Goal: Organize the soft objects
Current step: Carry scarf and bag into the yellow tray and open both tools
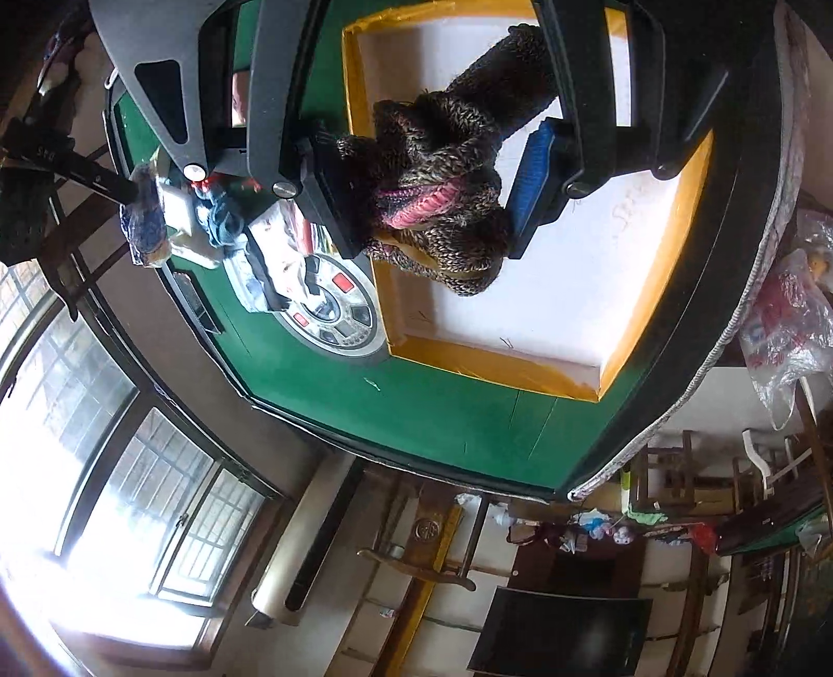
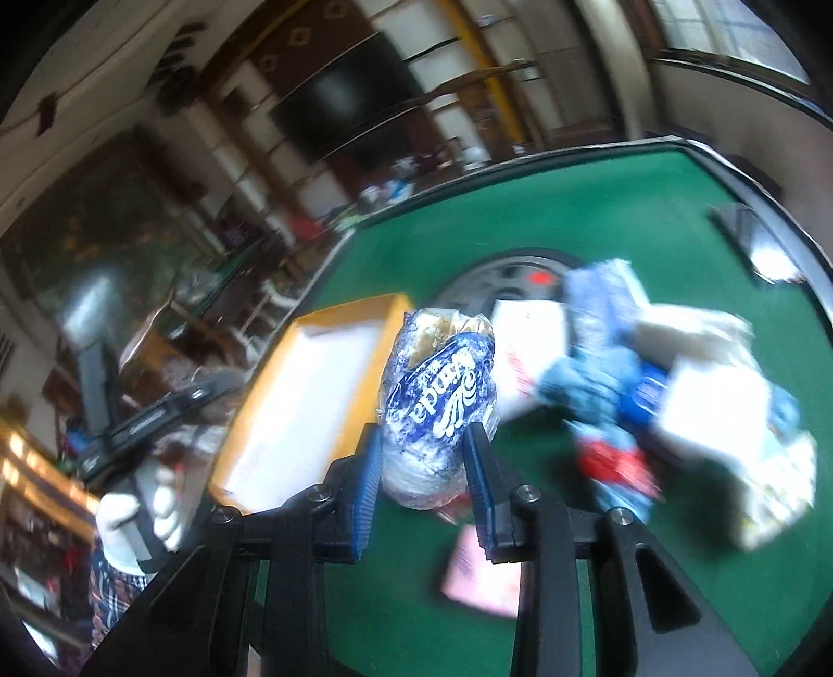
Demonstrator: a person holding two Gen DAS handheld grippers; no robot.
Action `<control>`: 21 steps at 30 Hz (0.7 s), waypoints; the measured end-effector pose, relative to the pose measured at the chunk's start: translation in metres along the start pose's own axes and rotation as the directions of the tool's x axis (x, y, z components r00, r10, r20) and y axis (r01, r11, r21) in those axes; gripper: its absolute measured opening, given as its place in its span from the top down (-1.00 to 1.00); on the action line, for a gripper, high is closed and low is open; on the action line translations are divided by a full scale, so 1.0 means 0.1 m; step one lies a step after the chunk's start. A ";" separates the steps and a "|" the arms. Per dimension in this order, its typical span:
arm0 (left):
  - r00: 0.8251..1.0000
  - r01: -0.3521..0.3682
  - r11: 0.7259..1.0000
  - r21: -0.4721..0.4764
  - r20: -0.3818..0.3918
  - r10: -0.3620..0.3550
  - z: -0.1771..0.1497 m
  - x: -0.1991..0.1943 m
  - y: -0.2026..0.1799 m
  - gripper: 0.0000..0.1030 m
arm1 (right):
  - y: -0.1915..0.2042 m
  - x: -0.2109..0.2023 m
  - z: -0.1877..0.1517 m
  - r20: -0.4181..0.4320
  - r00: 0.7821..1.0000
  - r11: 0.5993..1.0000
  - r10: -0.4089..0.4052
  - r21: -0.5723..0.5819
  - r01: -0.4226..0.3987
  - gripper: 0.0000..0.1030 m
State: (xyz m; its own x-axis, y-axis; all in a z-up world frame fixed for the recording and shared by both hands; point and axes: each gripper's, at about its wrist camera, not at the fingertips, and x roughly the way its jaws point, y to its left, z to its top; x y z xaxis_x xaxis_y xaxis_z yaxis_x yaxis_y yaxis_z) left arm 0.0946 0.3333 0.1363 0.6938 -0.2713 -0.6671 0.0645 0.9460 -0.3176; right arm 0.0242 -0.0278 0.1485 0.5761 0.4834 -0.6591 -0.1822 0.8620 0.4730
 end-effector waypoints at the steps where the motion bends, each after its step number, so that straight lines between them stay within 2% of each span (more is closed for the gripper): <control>1: 1.000 -0.001 1.000 -0.002 -0.013 0.001 0.07 0.09 0.04 -0.05 | 0.13 0.17 0.08 -0.020 0.999 1.000 0.025 -0.016 -0.025 0.45; 3: 0.999 -0.006 1.000 -0.028 -0.032 0.006 0.21 0.29 0.14 -0.05 | 0.37 0.54 0.25 -0.066 0.996 0.997 0.061 -0.038 -0.063 0.45; 6: 0.997 0.027 0.994 -0.109 -0.073 -0.035 0.31 0.60 0.34 -0.05 | 0.63 1.09 0.43 -0.120 0.990 0.995 0.080 -0.049 -0.086 0.45; 13: 0.991 0.093 0.966 -0.242 -0.075 -0.114 0.29 1.11 0.68 -0.08 | 0.86 2.05 0.55 -0.237 0.972 0.996 0.001 -0.081 -0.021 0.44; 17: 0.988 0.118 0.964 -0.238 -0.065 -0.137 0.32 1.18 0.74 -0.13 | 0.90 2.25 0.58 -0.231 0.969 0.989 -0.088 -0.139 0.056 0.41; 19: 0.989 0.124 0.969 -0.214 -0.056 -0.139 0.34 1.17 0.71 -0.23 | 0.91 2.27 0.59 -0.212 0.970 0.985 -0.117 -0.153 0.085 0.30; 20: 0.990 0.117 0.973 -0.198 -0.054 -0.130 0.36 1.16 0.69 -0.23 | 0.91 2.27 0.60 -0.204 0.971 0.984 -0.124 -0.151 0.094 0.16; 21: 0.992 0.105 0.977 -0.185 -0.052 -0.116 0.37 1.15 0.66 -0.23 | 0.91 2.24 0.60 -0.190 0.974 0.985 -0.122 -0.146 0.095 0.12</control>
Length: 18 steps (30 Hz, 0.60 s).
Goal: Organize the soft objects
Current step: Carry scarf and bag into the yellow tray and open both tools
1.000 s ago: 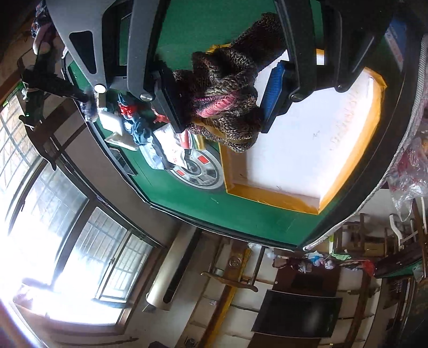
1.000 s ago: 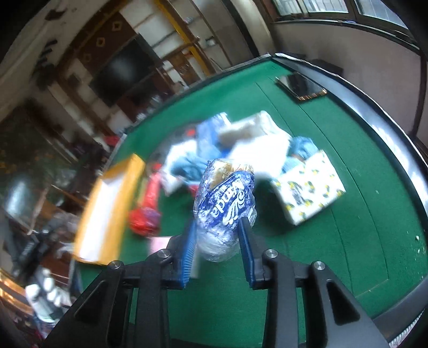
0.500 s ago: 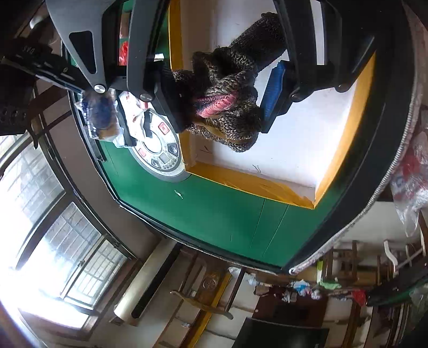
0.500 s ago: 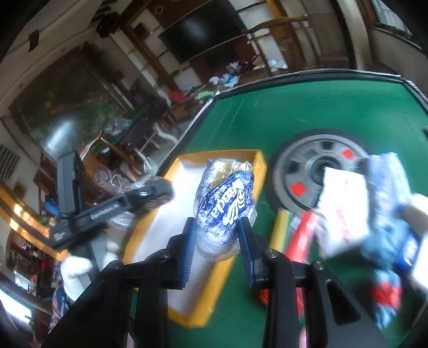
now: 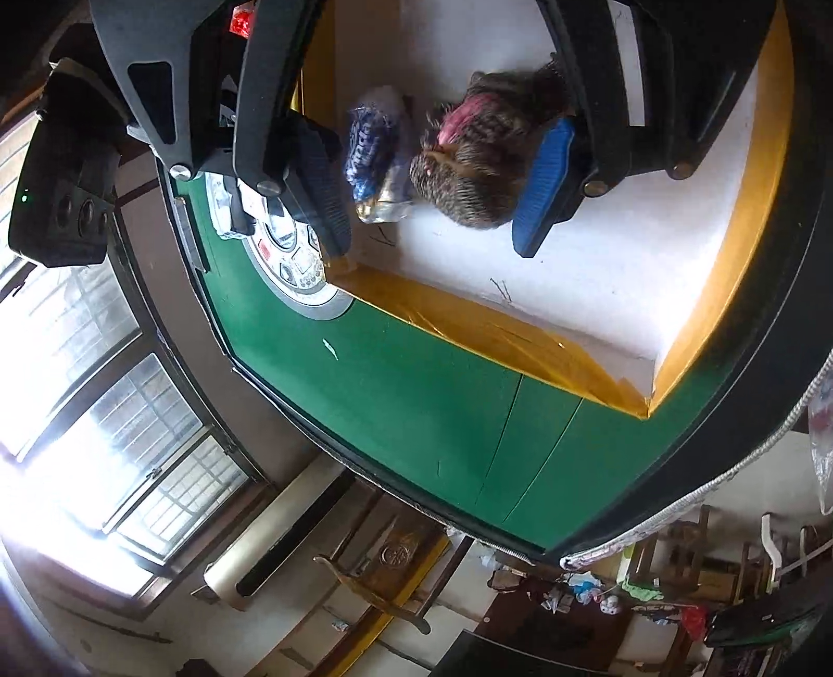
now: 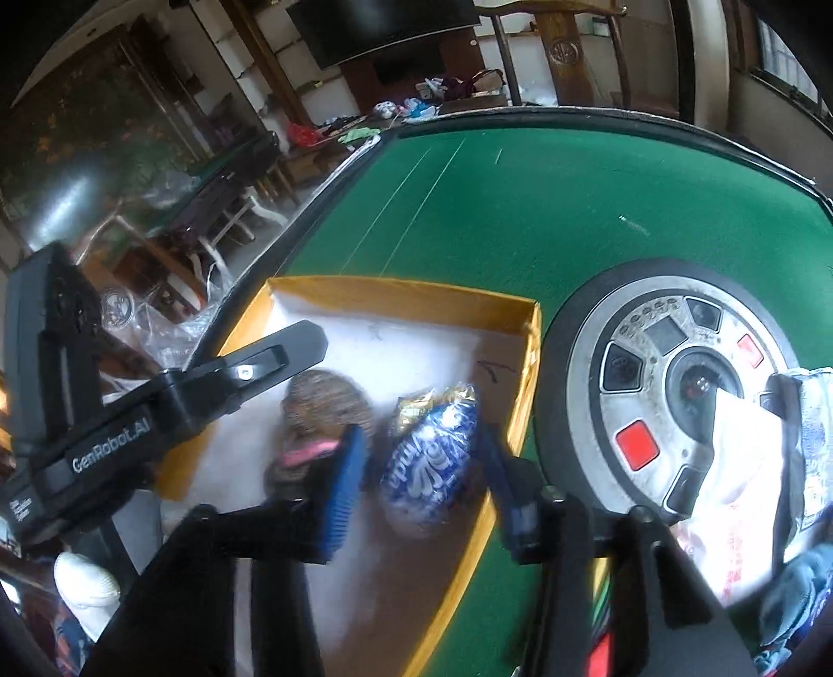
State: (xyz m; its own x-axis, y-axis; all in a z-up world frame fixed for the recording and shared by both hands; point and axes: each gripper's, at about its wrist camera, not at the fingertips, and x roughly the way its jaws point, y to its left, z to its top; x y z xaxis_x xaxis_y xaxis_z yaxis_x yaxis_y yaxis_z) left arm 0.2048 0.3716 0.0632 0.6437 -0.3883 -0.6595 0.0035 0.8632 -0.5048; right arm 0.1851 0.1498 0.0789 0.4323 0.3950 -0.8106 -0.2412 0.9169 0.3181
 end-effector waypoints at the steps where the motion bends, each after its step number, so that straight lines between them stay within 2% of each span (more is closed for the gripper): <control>1: 1.000 -0.014 1.000 0.005 0.000 0.014 0.04 0.01 -0.04 -0.24 | -0.02 -0.02 0.00 0.015 1.000 1.000 -0.001 0.004 0.001 0.12; 6: 0.991 -0.132 0.991 0.012 0.026 0.132 -0.15 -0.11 0.00 -0.24 | -0.15 -0.32 -0.25 0.073 0.997 1.000 0.013 0.023 -0.015 0.12; 8: 0.989 -0.146 0.989 0.002 -0.003 0.146 -0.28 -0.11 0.07 -0.24 | -0.21 -0.46 -0.34 0.098 0.995 1.000 0.005 0.015 -0.007 0.12; 10: 0.985 -0.164 0.986 -0.023 -0.066 0.162 -0.43 -0.08 0.18 -0.24 | -0.28 -0.61 -0.48 0.119 0.993 1.000 0.005 0.023 -0.008 0.11; 11: 0.983 -0.162 0.986 -0.047 -0.096 0.157 -0.48 -0.08 0.24 -0.23 | -0.33 -0.69 -0.56 0.128 0.992 0.999 0.005 0.035 -0.010 0.10; 12: 0.986 -0.146 0.987 -0.062 -0.092 0.140 -0.52 -0.13 0.28 -0.24 | -0.38 -0.75 -0.61 0.137 0.991 0.999 0.005 0.050 -0.012 0.10; 14: 0.975 -0.200 0.979 -0.033 -0.101 0.196 -0.61 -0.21 0.25 -0.24 | -0.48 -0.88 -0.70 0.151 0.988 0.997 0.006 0.077 -0.018 0.10; 18: 0.960 -0.251 0.967 0.043 -0.114 0.254 -0.89 -0.39 0.16 -0.24 | -0.74 -1.20 -0.99 0.186 0.982 0.993 -0.010 0.120 -0.012 0.08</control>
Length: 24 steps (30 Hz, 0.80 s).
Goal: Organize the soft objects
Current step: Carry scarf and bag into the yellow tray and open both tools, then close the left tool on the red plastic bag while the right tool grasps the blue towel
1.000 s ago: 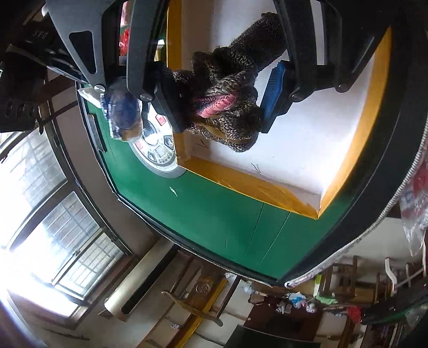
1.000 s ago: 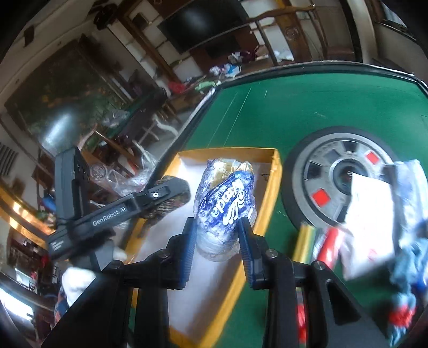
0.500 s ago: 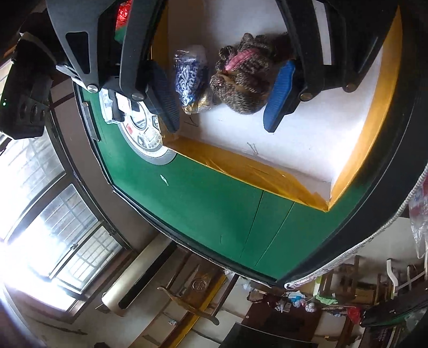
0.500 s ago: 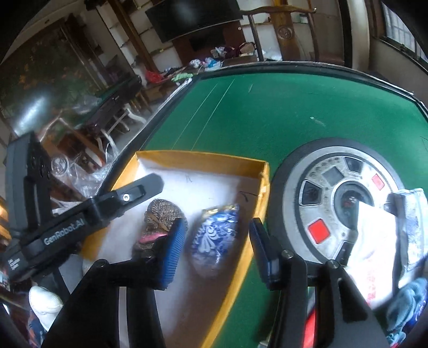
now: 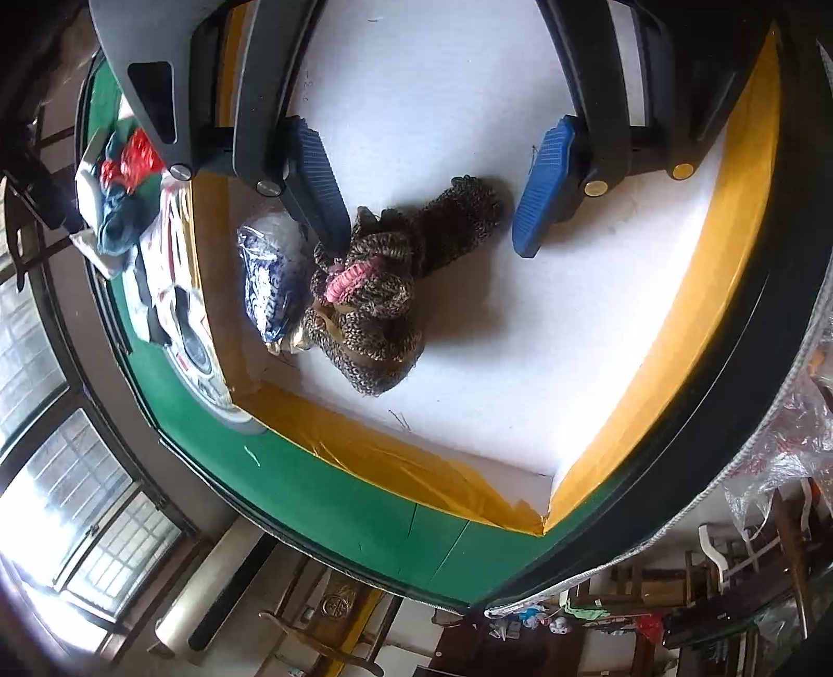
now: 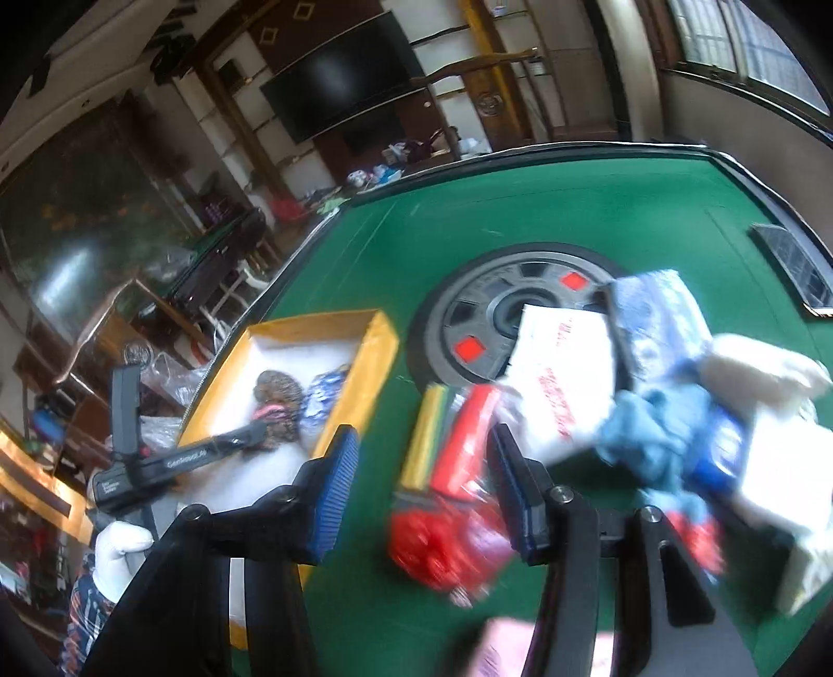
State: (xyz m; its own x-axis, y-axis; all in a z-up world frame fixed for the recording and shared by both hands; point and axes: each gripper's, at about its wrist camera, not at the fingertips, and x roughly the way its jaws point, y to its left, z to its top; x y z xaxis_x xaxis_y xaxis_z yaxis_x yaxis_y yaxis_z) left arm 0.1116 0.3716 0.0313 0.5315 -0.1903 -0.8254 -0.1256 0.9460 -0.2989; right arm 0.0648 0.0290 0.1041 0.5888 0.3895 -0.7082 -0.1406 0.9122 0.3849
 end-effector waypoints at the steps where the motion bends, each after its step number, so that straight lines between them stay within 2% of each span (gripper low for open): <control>1: 1.000 -0.004 1.000 0.005 -0.001 0.004 -0.09 -0.05 0.01 -0.24 | -0.09 -0.10 -0.05 0.008 1.000 1.000 -0.005 0.006 0.005 0.06; 3: 1.000 -0.016 1.000 0.010 0.001 0.016 -0.26 -0.16 -0.01 -0.24 | -0.26 -0.28 -0.16 0.024 0.999 1.000 -0.022 0.022 0.021 -0.03; 7: 1.000 -0.005 1.000 0.030 0.017 0.004 -0.54 -0.32 -0.09 -0.28 | -0.57 -0.58 -0.36 0.041 0.999 0.997 -0.030 0.066 0.027 -0.03; 9: 0.996 0.026 0.998 0.049 0.084 -0.030 -0.57 -0.49 -0.13 -0.28 | -0.69 -0.69 -0.43 0.055 0.998 0.996 -0.041 0.084 0.037 -0.03; 11: 0.979 0.049 0.997 0.065 0.194 -0.060 -0.54 -0.78 -0.23 -0.28 | -0.81 -0.86 -0.49 0.080 0.995 0.995 -0.066 0.084 0.059 -0.03; 13: 0.960 0.093 0.991 0.101 0.255 -0.116 -0.53 -1.05 -0.45 -0.32 | -0.86 -1.04 -0.57 0.127 0.987 0.994 -0.096 0.067 0.088 -0.03; 14: 0.952 0.088 0.987 0.137 0.279 -0.123 -0.55 -1.17 -0.60 -0.39 | -0.87 -1.12 -0.60 0.158 0.980 0.992 -0.122 0.051 0.115 -0.08; 16: 0.940 0.077 0.975 0.209 0.309 -0.141 -0.61 -1.30 -0.95 -0.58 | -0.87 -1.24 -0.66 0.211 0.962 0.985 -0.171 0.021 0.170 -0.44; 17: 0.940 0.079 0.967 0.244 0.306 -0.154 -0.68 -1.32 -1.13 -0.58 | -0.88 -1.26 -0.67 0.228 0.956 0.982 -0.185 0.014 0.186 -0.61; 18: 0.943 0.091 0.957 0.275 0.286 -0.171 -0.75 -1.30 -1.29 -0.58 | -0.91 -1.27 -0.69 0.232 0.954 0.981 -0.190 0.016 0.192 -0.61; 22: 0.960 0.178 0.919 0.352 0.141 -0.241 -1.00 -0.94 -1.92 -0.58 | -1.16 -1.19 -0.70 0.170 0.972 0.986 -0.162 0.077 0.151 -0.61; 24: 0.976 0.126 0.928 0.352 0.125 -0.180 -1.03 -0.73 -2.09 -0.58 | -1.29 -1.17 -0.74 0.150 0.975 0.983 -0.164 0.103 0.150 -0.61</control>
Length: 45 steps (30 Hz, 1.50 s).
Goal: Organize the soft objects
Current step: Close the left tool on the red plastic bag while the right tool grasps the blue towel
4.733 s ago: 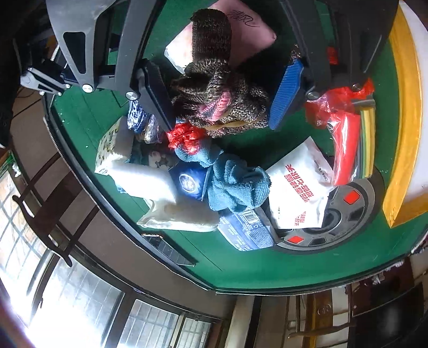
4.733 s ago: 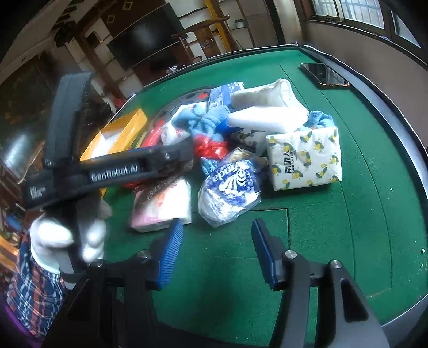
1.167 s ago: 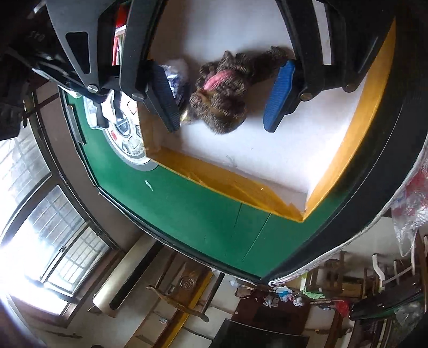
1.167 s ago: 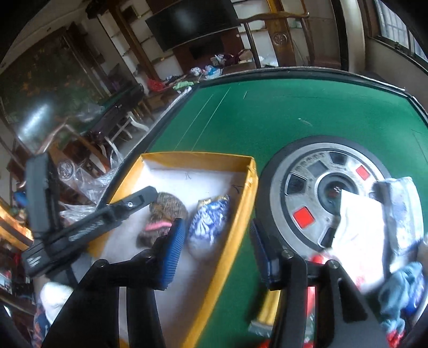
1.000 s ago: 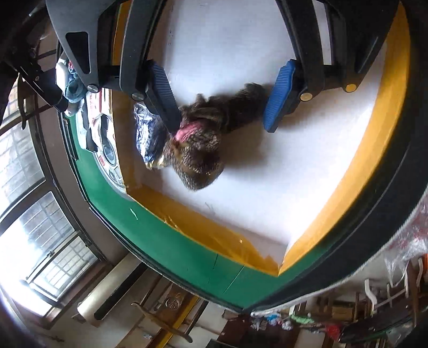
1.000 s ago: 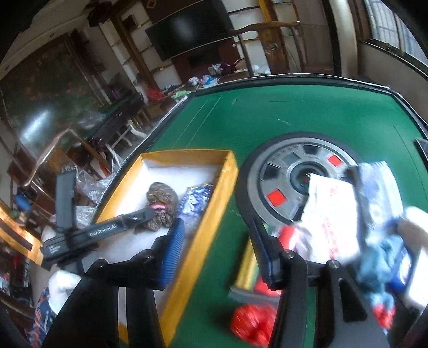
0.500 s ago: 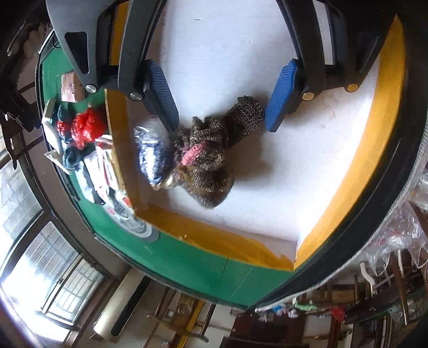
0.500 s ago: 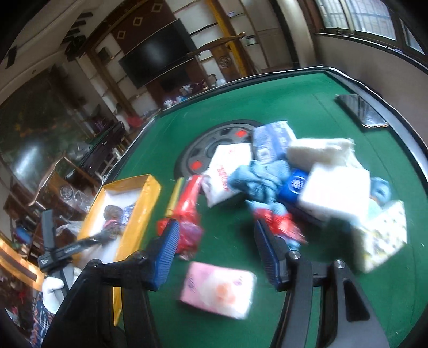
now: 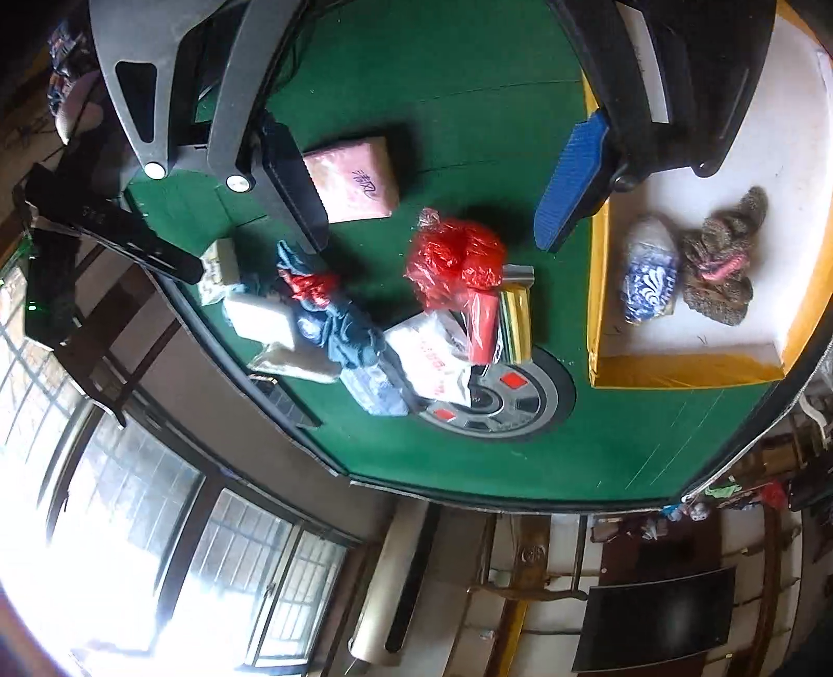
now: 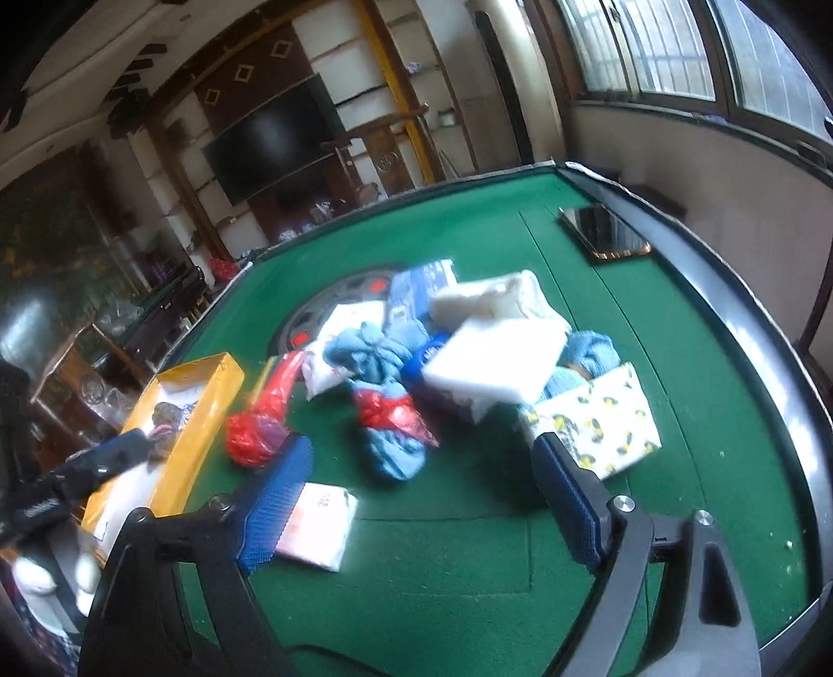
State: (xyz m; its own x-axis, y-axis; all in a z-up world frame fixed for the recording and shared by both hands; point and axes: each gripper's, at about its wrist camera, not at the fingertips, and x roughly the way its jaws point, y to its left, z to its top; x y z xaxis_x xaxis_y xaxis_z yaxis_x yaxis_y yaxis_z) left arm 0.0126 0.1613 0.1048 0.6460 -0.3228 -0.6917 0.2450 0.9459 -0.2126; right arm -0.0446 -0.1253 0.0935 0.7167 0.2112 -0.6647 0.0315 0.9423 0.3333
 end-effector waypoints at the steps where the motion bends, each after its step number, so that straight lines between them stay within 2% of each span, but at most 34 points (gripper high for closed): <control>1: 0.999 -0.033 0.999 -0.009 -0.016 0.033 0.02 0.12 -0.01 -0.58 | -0.08 -0.02 -0.03 -0.002 1.000 1.000 -0.001 0.007 0.001 -0.61; 5: 0.990 -0.136 0.989 -0.055 -0.057 0.133 0.08 0.49 0.10 -0.58 | -0.21 -0.06 -0.06 0.009 1.000 1.000 0.000 0.028 -0.001 -0.61; 11: 0.976 -0.195 0.980 -0.031 -0.100 0.191 0.05 0.79 0.03 -0.58 | -0.25 0.01 -0.07 -0.012 1.000 0.999 0.018 0.030 -0.017 -0.61; 14: 0.972 -0.188 0.980 -0.059 -0.153 0.177 0.00 0.89 0.05 -0.58 | -0.23 0.03 -0.09 -0.025 0.999 0.999 0.028 0.021 -0.028 -0.61; 16: 0.973 -0.182 0.981 -0.074 -0.160 0.169 -0.03 0.92 0.06 -0.58 | -0.21 0.03 -0.10 -0.030 0.999 0.999 0.030 0.014 -0.029 -0.61; 19: 0.969 -0.214 0.975 -0.067 -0.142 0.203 -0.04 0.95 0.05 -0.58 | -0.21 0.05 -0.12 -0.041 0.999 1.000 0.028 0.015 -0.028 -0.61; 23: 0.969 -0.221 0.972 -0.084 -0.130 0.209 -0.04 0.96 0.07 -0.57 | -0.17 0.06 -0.12 -0.052 0.998 1.000 0.027 0.014 -0.027 -0.61; 24: 0.968 -0.225 0.970 -0.089 -0.130 0.213 -0.04 0.96 0.07 -0.50 | -0.15 0.06 -0.12 -0.054 0.998 1.000 0.026 0.010 -0.026 -0.61; 25: 0.969 -0.221 0.970 -0.097 -0.130 0.208 -0.05 0.96 0.08 -0.30 | -0.13 0.06 -0.12 -0.056 0.998 1.000 0.026 0.006 -0.025 -0.61; 26: 0.972 -0.208 0.973 -0.103 -0.137 0.193 -0.05 0.98 0.08 -0.20 | -0.11 0.05 -0.11 -0.058 0.998 1.000 0.026 0.002 -0.026 -0.61; 33: 0.966 -0.236 0.970 -0.056 -0.124 0.228 -0.08 1.04 -0.01 -0.18 | -0.07 0.04 -0.12 -0.065 0.998 1.000 0.016 -0.004 -0.016 -0.61; 34: 0.965 -0.242 0.969 -0.049 -0.119 0.235 -0.09 1.04 -0.02 -0.09 | -0.07 0.05 -0.13 -0.068 0.998 1.000 0.014 -0.001 -0.014 -0.61; 38: 0.962 -0.263 0.965 -0.008 -0.075 0.262 -0.13 1.01 -0.09 0.03 | -0.10 0.07 -0.15 -0.083 0.996 1.000 0.006 0.009 -0.005 -0.61; 45: 0.969 -0.246 0.969 -0.001 -0.026 0.246 -0.09 0.95 -0.10 0.06 | -0.08 0.14 -0.17 -0.101 0.995 1.000 -0.009 0.002 0.009 -0.61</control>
State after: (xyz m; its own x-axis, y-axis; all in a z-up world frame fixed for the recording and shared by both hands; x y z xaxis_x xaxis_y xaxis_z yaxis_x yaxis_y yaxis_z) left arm 0.0648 0.1215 0.0351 0.6675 -0.0794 -0.7403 0.0781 0.9963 -0.0365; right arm -0.0467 -0.1255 0.0707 0.6421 0.2279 -0.7319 0.0391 0.9438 0.3282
